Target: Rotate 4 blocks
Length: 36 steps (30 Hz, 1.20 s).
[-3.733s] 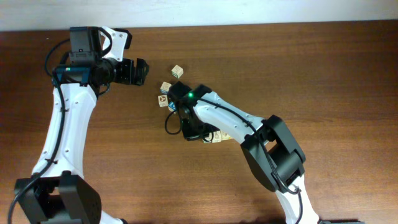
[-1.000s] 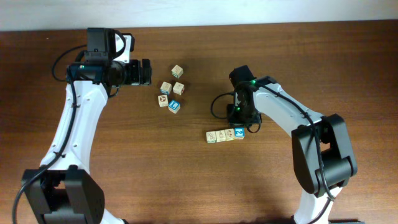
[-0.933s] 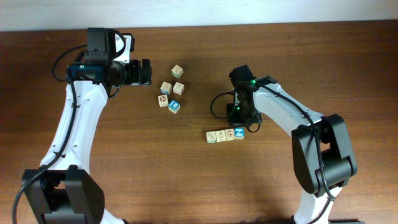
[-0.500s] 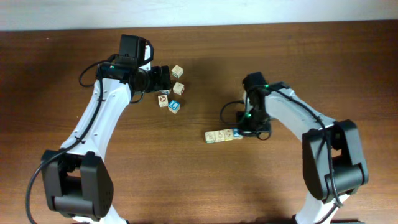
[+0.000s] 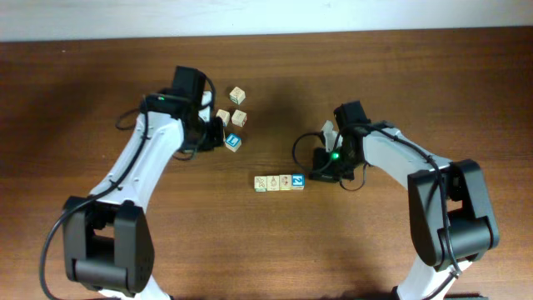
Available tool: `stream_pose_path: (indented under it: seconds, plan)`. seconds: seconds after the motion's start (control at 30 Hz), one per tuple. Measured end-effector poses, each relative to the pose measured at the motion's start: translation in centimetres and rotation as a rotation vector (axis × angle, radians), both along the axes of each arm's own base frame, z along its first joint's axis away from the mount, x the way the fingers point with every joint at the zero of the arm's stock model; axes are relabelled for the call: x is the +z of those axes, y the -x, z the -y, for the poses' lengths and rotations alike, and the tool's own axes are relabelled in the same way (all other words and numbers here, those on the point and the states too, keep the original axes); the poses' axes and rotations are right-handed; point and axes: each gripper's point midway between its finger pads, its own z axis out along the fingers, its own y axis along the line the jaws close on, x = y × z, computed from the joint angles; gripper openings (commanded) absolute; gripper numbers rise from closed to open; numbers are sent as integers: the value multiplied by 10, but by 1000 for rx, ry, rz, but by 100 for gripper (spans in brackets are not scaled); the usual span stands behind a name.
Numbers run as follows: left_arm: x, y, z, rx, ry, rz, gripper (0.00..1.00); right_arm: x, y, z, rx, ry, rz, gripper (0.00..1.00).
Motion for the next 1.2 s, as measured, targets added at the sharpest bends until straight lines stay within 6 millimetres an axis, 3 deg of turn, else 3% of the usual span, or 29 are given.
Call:
stream_pose_path:
  seconds: [0.2,0.4,0.5,0.7,1.2]
  plan:
    - [-17,19,26,-77,135,-53,0,3,7,-15,21,-111,-8,4]
    - [-72,53,50,-77,279,-100,0,0,13,-17,14,-157,-18,4]
    - [-73,59,68,-79,298,-108,0,0,13,-18,14,-160,-17,4]
    - [-79,71,77,-40,303,-151,0,0,13,-18,15,-160,-17,4]
    - [-78,71,78,-44,308,-149,0,0,7,-19,19,-159,13,4]
